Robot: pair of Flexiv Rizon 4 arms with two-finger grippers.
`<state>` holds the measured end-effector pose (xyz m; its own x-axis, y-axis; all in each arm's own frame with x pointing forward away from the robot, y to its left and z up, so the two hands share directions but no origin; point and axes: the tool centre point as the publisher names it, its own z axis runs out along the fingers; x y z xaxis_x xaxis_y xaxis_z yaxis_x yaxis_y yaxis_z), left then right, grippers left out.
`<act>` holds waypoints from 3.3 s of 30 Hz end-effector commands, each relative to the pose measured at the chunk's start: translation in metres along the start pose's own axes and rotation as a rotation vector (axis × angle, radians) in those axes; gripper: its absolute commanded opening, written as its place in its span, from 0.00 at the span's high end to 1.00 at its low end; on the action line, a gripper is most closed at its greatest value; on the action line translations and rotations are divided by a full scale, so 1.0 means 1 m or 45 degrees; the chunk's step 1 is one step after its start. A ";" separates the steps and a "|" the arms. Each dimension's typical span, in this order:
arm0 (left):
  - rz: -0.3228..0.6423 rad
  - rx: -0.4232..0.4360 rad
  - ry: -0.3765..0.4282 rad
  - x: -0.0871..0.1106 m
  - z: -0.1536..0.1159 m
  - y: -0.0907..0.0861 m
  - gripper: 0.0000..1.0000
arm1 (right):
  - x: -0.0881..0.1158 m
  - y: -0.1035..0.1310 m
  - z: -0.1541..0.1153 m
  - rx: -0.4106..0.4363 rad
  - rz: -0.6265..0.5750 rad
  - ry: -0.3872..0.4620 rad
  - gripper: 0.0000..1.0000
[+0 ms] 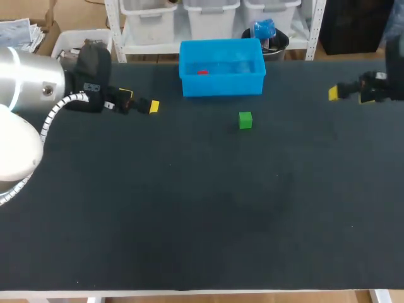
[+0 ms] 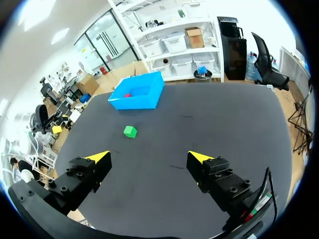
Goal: Use the left arm to pick the red cube and place it into the blue plastic box first, then use the right arm to grasp the green cube and put it into the same blue plastic box after the first action is fully finished.
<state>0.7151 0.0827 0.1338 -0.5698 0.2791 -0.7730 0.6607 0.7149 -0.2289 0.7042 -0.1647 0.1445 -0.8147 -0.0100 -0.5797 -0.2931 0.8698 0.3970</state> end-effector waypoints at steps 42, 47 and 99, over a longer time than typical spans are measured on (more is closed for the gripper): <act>0.002 0.009 -0.016 0.002 0.000 0.002 0.00 | -0.030 0.052 0.098 0.380 -0.042 0.361 0.00; 0.002 0.009 -0.016 0.002 0.000 0.002 0.00 | -0.035 0.060 0.120 0.450 -0.031 0.435 0.00; 0.002 0.009 -0.016 0.002 0.000 0.002 0.00 | -0.007 0.065 0.240 0.590 0.028 0.621 0.00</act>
<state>0.7158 0.0819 0.1332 -0.5690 0.2767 -0.7744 0.6605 0.7148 -0.2299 0.8064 0.0087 0.0089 -0.9821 -0.1167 -0.1479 -0.1173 0.9931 -0.0044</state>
